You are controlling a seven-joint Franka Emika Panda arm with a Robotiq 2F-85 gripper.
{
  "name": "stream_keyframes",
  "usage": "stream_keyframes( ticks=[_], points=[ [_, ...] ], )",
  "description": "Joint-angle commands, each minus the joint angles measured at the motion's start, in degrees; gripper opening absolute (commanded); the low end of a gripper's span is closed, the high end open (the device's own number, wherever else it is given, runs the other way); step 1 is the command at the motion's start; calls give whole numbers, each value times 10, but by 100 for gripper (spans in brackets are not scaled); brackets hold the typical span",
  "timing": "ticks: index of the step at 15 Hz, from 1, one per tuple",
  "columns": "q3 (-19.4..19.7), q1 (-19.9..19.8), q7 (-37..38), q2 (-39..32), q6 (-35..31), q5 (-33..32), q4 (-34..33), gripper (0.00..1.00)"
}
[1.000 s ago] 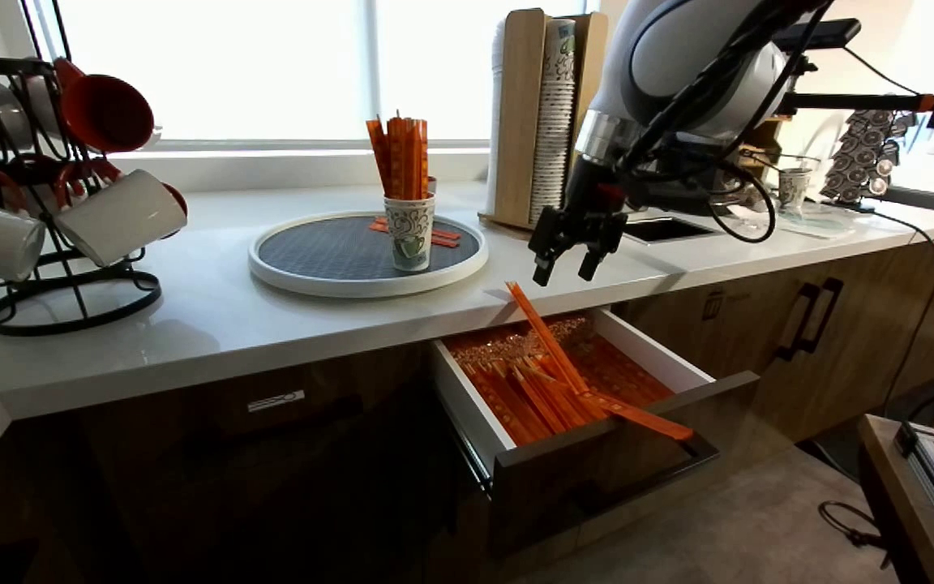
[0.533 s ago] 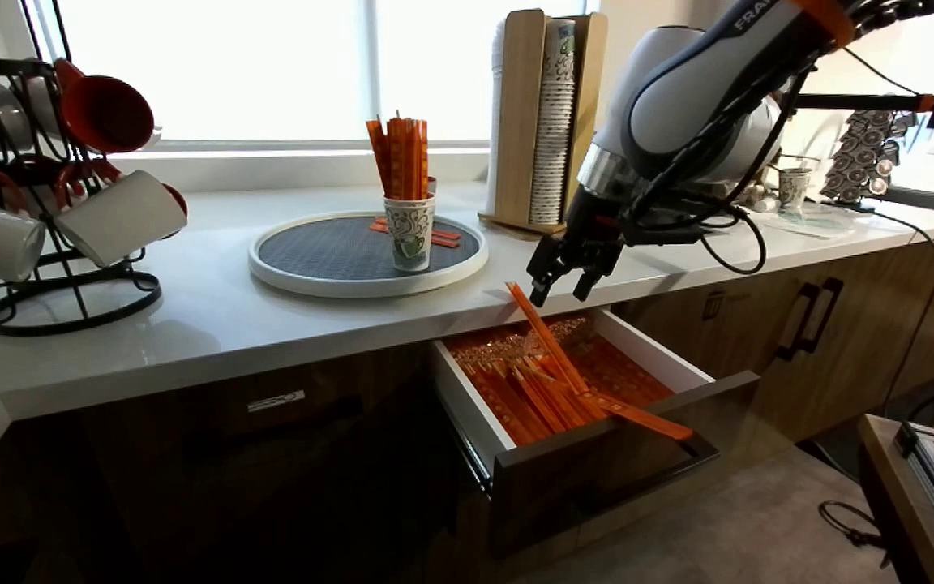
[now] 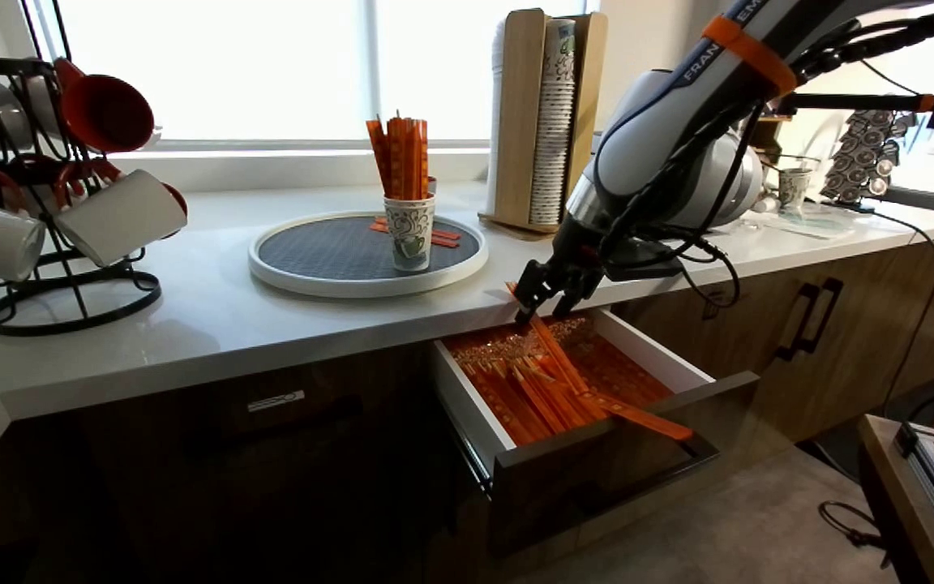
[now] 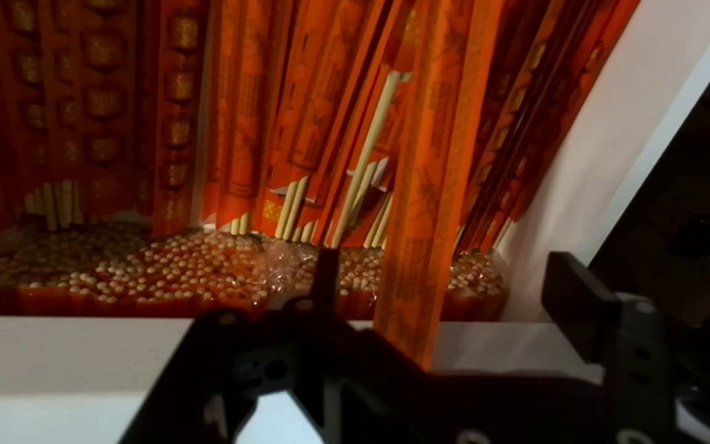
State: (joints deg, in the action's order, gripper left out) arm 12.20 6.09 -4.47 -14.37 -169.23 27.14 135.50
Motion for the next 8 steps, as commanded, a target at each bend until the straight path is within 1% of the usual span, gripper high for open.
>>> stream_keyframes(
  ticks=[1, 2, 5, 7, 8],
  points=[
    [-30, -25, -38, -28, -21, 36, -19, 54],
    [-34, -29, -43, -32, -20, 39, -22, 44],
    [-41, -40, -50, -41, -19, 38, -28, 24],
    [-45, -47, -53, -46, -19, 37, -30, 21],
    [-47, -50, -55, -48, -19, 37, -31, 20]
  ],
)
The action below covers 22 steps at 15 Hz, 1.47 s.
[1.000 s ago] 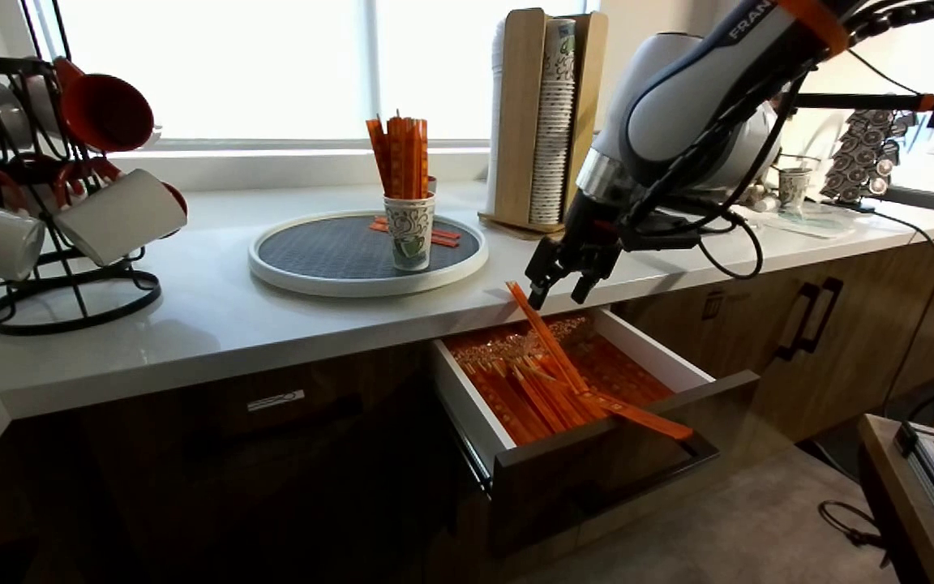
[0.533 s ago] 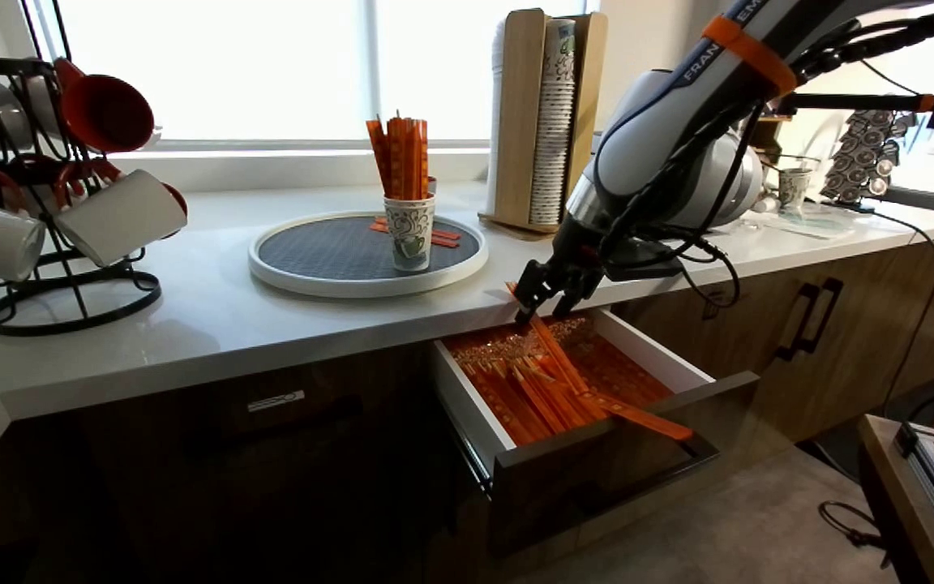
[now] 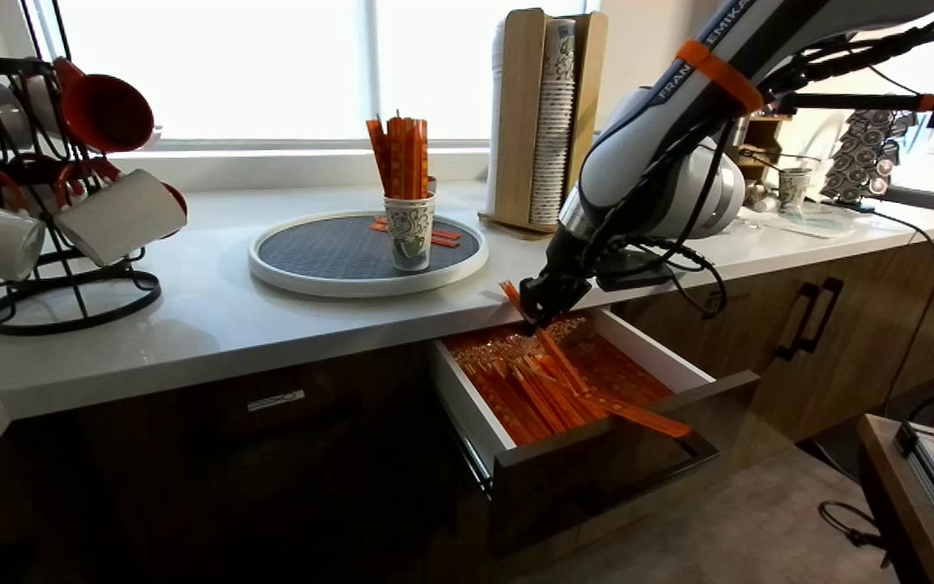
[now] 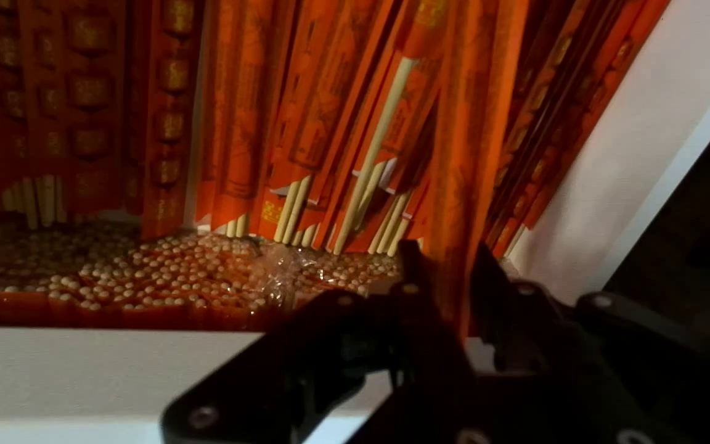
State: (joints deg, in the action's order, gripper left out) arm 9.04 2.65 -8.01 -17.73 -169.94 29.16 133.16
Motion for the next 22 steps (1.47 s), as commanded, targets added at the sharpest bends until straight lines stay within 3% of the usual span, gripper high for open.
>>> stream_keyframes(
  ticks=[1, 2, 3, 5, 8, 12, 15, 18, 19, 22],
  points=[
    [-18, -19, -21, -15, -12, 18, -8, 20],
    [-21, -22, -23, -16, -12, 18, -9, 24],
    [-25, -25, -24, -16, -13, 19, -10, 4],
    [-28, -27, -25, -13, -14, 13, -11, 0],
    [-8, -5, -1, 27, 5, -16, -7, 2],
    [6, 22, 19, 75, -38, -36, 1, 2],
    [-16, 30, -5, 96, -131, -25, -8, 2],
    [-39, 25, -5, 76, -220, -21, -62, 2],
    [-45, 14, 61, 70, -249, -86, -75, 2],
    [-51, 9, 56, 15, -343, -107, -146, 2]
  ],
)
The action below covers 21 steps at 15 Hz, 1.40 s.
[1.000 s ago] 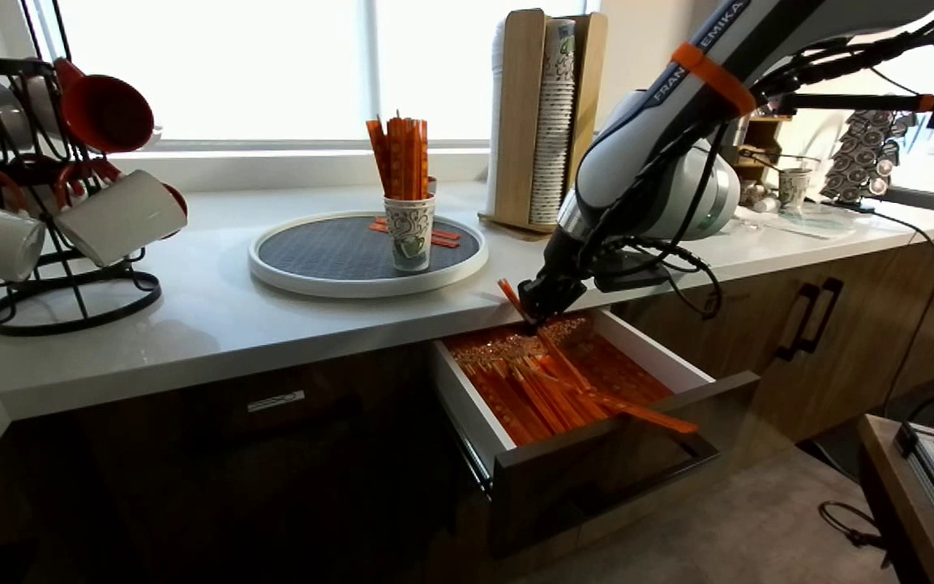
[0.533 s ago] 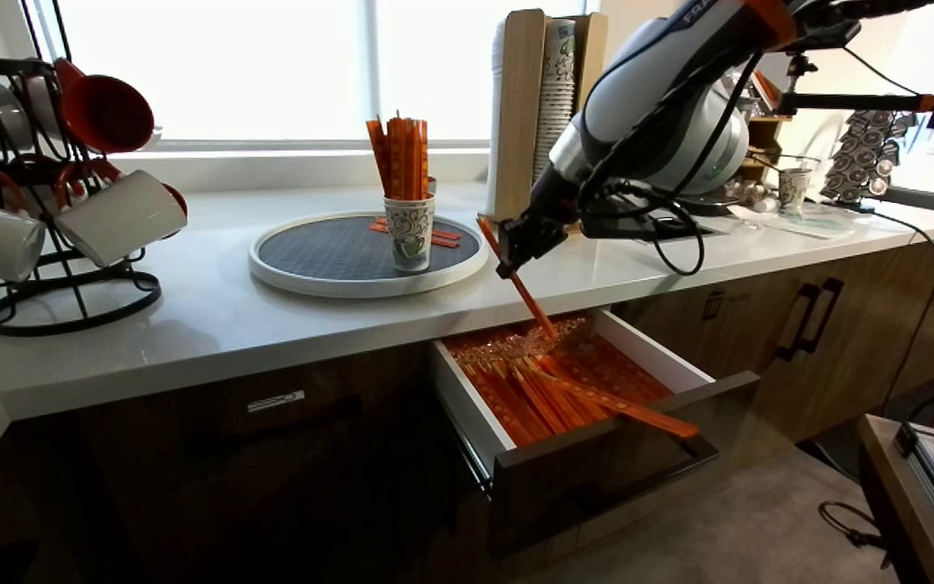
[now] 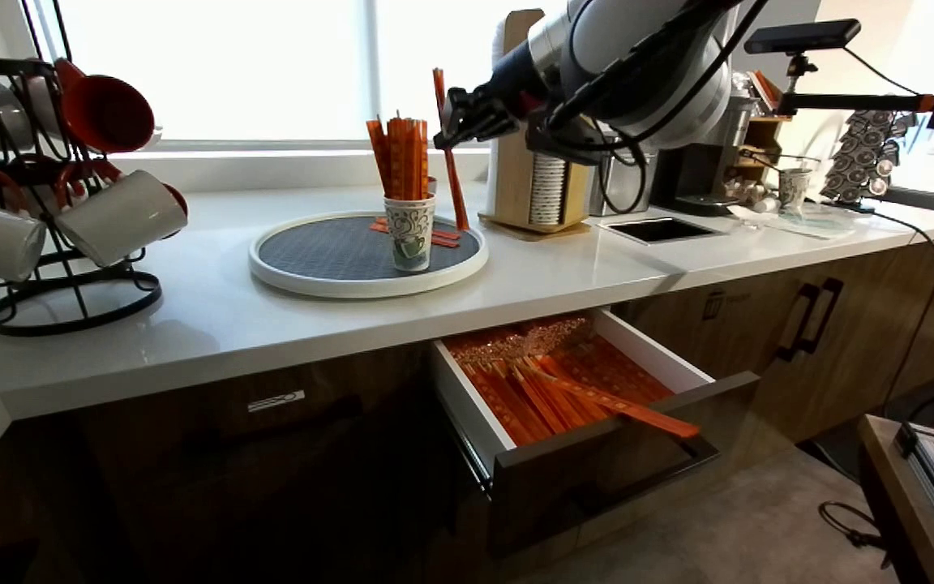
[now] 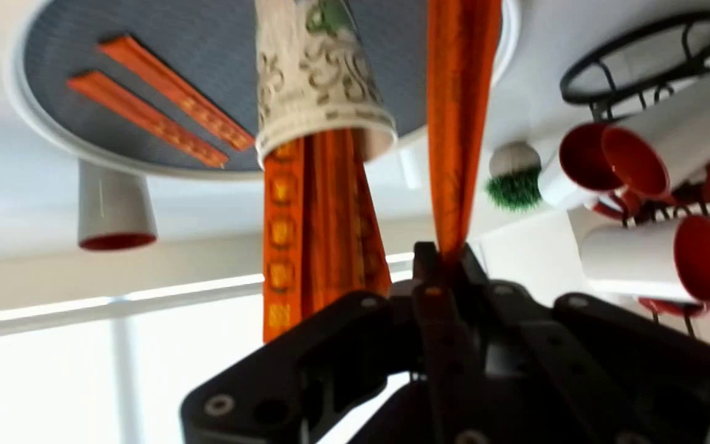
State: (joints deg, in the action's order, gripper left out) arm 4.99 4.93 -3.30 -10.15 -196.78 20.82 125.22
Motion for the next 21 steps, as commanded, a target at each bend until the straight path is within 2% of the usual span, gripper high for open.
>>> stream_keyframes(
  ticks=[1, 4, 8, 14, 15, 17, 21],
  points=[
    [-8, -14, 11, -77, -106, -33, -85, 2],
    [6, -15, -1, -140, -185, -48, -143, 2],
    [28, -13, -14, -215, -269, -26, -197, 2],
    [23, -25, -19, -291, -329, -10, -256, 2],
    [21, -25, -19, -296, -327, -4, -259, 28],
    [18, -24, -20, -302, -318, -1, -261, 39],
    [15, -22, -21, -299, -312, 3, -259, 69]
  ],
)
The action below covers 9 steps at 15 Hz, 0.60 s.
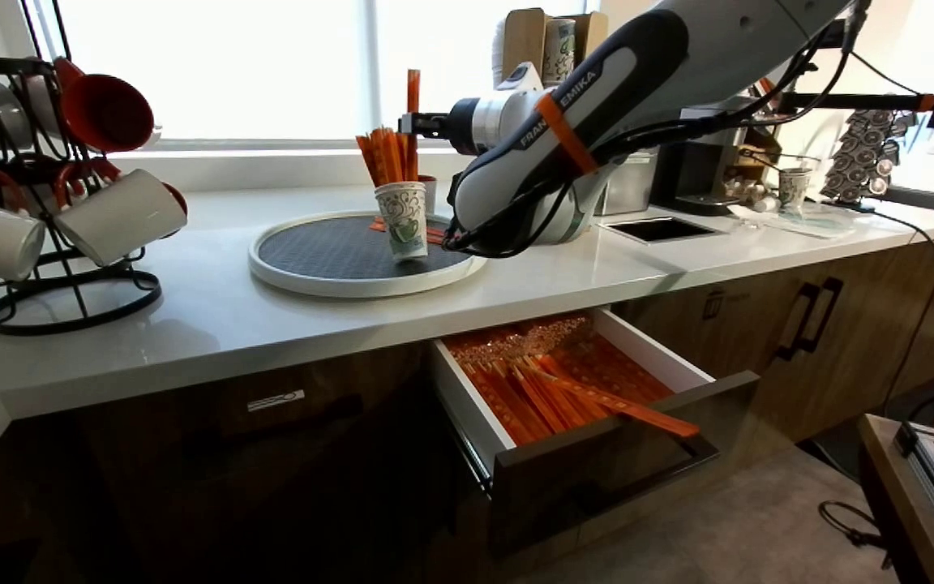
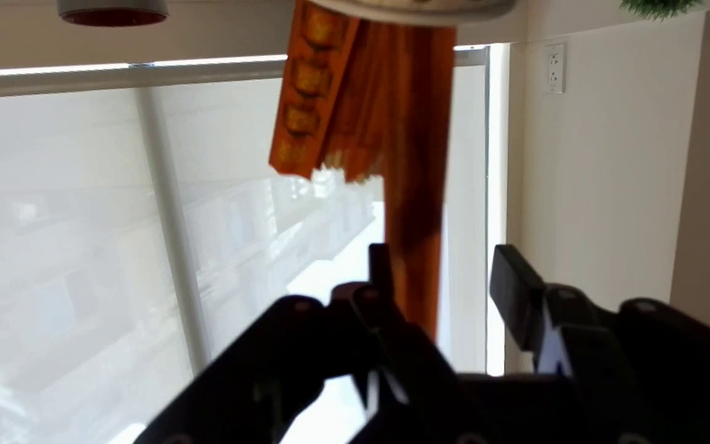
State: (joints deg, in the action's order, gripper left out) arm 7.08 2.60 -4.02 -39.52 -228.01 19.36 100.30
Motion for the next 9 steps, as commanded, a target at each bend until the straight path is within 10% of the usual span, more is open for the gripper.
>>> stream_keyframes(
  ticks=[1, 4, 9],
  points=[
    [-6, 2, -17, -3, 1, 18, -8, 78],
    [-7, 4, -20, 0, 3, 22, -6, 99],
    [-8, 5, -25, 0, 5, 29, -5, 100]
  ],
)
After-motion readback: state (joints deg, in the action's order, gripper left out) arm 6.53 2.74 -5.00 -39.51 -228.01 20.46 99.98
